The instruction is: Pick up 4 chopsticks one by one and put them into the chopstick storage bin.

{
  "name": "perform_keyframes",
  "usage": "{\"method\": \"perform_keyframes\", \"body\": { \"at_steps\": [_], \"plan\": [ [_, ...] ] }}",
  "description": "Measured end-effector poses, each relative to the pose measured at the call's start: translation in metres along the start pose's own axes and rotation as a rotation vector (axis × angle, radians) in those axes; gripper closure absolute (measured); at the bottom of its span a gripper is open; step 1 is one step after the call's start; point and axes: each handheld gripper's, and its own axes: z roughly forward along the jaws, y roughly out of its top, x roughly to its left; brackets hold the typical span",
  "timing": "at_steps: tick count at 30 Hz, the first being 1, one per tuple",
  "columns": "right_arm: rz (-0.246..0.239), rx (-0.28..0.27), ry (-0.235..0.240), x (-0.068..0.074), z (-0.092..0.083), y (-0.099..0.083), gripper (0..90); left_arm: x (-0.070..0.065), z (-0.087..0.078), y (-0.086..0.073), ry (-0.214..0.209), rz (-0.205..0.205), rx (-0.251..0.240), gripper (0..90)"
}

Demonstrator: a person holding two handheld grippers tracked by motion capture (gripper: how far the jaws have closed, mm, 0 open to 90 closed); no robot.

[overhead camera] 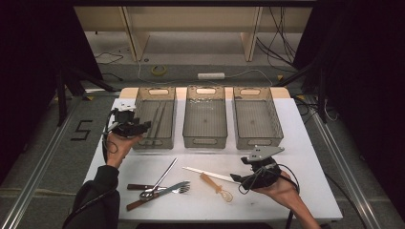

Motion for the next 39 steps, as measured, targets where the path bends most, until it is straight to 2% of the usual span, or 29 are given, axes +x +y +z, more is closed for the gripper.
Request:
{"method": "perform_keyframes", "body": {
  "at_steps": [4, 6, 9, 13, 16, 19, 25, 28, 31, 34, 39],
  "plan": [
    [-0.012, 0.012, 0.016, -0.002, -0.001, 0.001, 30.8, -0.006, -0.01, 0.0, -0.085, -0.008, -0.026, 36.9],
    [-0.017, 0.034, 0.019, -0.003, -0.001, 0.002, 31.0, -0.01, -0.016, 0.001, -0.115, -0.01, -0.042, 34.5],
    [-0.028, 0.068, 0.015, -0.004, 0.0, 0.002, 31.1, -0.019, -0.022, 0.002, -0.165, 0.007, -0.06, 30.4],
    [-0.047, 0.104, 0.022, -0.007, 0.003, 0.006, 31.9, -0.036, -0.027, 0.001, -0.222, 0.054, -0.074, 25.5],
    [-0.073, 0.151, 0.011, -0.01, 0.003, 0.01, 31.9, -0.047, -0.029, -0.001, -0.265, 0.06, -0.088, 22.9],
    [-0.09, 0.193, 0.009, -0.014, 0.004, 0.015, 32.2, -0.062, -0.033, -0.009, -0.268, 0.104, -0.117, 22.1],
    [-0.11, 0.27, 0.002, -0.02, 0.011, 0.019, 33.6, -0.086, -0.038, -0.025, -0.315, 0.151, -0.107, 19.7],
    [-0.13, 0.317, 0.004, -0.022, 0.015, 0.021, 36.4, -0.092, -0.042, -0.033, -0.326, 0.149, -0.105, 19.1],
    [-0.129, 0.361, 0.038, -0.023, 0.02, 0.023, 40.2, -0.098, -0.046, -0.041, -0.341, 0.151, -0.113, 18.9],
    [-0.149, 0.425, 0.026, -0.023, 0.027, 0.024, 41.4, -0.1, -0.049, -0.046, -0.345, 0.171, -0.116, 18.6],
    [-0.168, 0.486, 0.047, -0.027, 0.038, 0.022, 43.1, -0.096, -0.051, -0.054, -0.36, 0.133, -0.124, 18.3]
  ]
}}
